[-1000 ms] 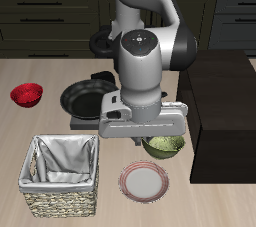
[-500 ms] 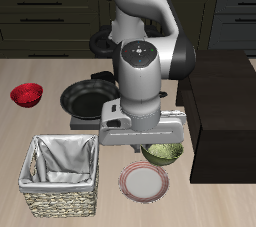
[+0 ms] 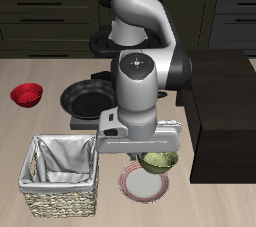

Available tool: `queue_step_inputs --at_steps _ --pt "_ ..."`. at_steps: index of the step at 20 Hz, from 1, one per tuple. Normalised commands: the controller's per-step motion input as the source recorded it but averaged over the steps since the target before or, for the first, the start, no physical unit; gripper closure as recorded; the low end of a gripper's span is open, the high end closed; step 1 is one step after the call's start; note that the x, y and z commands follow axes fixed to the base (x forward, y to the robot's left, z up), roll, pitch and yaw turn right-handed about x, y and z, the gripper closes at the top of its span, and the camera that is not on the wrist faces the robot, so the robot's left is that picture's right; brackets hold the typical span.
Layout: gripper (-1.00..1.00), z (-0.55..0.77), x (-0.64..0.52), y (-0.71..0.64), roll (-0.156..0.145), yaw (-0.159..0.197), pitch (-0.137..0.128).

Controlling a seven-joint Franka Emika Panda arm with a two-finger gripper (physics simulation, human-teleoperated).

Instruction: Place the green bowl on the plate

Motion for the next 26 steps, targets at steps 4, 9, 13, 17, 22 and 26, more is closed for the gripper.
queue_step_inputs --at_steps 4,9,13,17,22,26 --pt "1.00 -0.28 0.05 -0.07 -0.025 0.004 0.036" --pt "1.00 -0.18 0.00 0.01 -0.002 0.033 -0.001" --pt "1.00 -0.20 0.02 -0.03 -0.015 0.028 0.016" --pt "1.00 -0.13 0.08 -0.11 -0.043 0.027 0.001" --pt "1.00 -0.27 0.06 -0.06 -0.025 0.019 0.029" --pt "1.00 -0.29 -0.01 0.00 -0.015 0.028 0.033"
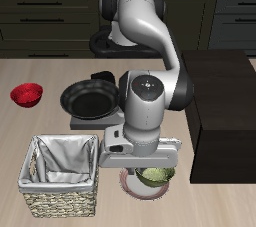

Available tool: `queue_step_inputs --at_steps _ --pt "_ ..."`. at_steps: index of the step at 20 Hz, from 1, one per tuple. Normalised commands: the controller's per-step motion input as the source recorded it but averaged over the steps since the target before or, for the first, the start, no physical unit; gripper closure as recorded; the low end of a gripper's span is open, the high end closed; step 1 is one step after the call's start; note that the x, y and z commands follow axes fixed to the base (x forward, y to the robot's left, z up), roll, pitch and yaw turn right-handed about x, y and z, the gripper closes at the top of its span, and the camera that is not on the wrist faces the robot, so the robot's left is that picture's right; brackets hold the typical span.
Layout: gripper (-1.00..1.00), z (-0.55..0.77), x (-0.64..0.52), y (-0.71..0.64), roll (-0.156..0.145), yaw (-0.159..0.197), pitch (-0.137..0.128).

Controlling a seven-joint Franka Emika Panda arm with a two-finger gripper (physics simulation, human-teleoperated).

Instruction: Place the green bowl on the plate

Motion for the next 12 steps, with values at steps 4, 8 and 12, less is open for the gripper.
queue_step_inputs --at_steps 4,8,12 --pt "1.00 -0.26 0.01 -0.04 -0.023 0.032 0.040" --pt "-1.00 -0.05 -0.05 -0.01 -0.040 0.060 -0.006" --pt "-1.00 0.18 -0.12 0.07 0.010 0.028 -0.023"
